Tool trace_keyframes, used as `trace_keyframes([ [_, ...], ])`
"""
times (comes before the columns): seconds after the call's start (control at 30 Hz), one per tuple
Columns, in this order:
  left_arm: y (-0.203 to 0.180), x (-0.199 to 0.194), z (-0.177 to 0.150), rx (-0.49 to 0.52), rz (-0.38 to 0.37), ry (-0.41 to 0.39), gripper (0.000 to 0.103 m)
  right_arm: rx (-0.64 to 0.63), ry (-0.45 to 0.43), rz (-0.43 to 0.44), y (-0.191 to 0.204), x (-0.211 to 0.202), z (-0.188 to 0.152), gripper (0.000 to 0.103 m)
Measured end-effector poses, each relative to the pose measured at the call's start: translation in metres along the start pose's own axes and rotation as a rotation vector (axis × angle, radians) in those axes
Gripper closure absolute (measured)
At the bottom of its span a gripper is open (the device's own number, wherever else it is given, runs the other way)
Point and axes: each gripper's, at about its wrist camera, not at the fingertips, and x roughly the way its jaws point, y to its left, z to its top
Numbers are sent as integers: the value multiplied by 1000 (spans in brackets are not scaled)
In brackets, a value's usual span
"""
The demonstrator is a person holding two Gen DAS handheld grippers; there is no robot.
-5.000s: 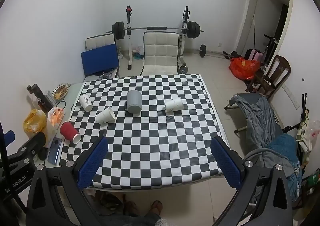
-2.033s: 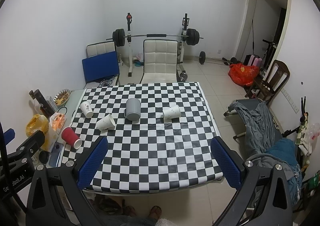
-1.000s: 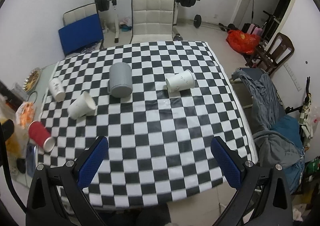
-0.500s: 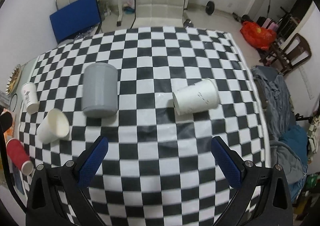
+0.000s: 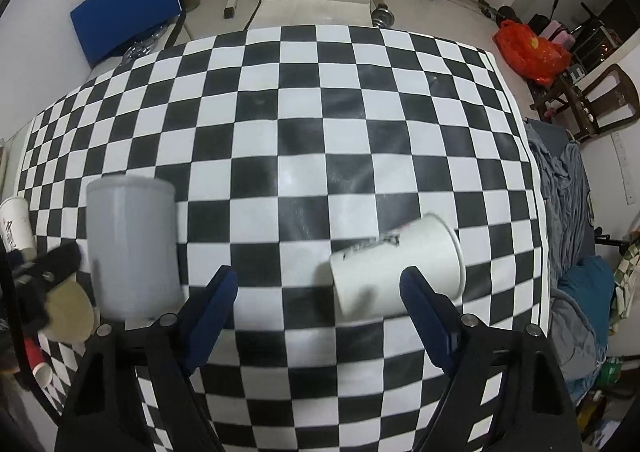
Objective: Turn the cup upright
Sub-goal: 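Move the left gripper to the grey mug and close on its body, then lift the grey mug with the left gripper and rotate it opening-up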
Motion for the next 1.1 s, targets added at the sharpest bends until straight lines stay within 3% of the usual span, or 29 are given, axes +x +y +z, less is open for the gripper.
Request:
trace_keyframes([
  [0.23,-10,20,0,29,-50,40,7,-15,54,-9,-1,22,12,18],
  [0.33,-14,20,-2,49,-62,40,13,-23,69,-20,-1,28,14,18],
  [0.4,-17,17,-4,66,-82,34,26,-24,78,-20,-1,32,15,18],
  [0.73,-26,-2,-22,118,-30,-44,28,-20,88,-23,-5,27,17,18],
  [0.9,-39,-24,-33,131,-44,-83,31,1,64,-24,-12,11,13,17],
  [1.1,-26,-55,-46,139,-82,-127,31,30,28,-13,-14,-19,-3,16],
])
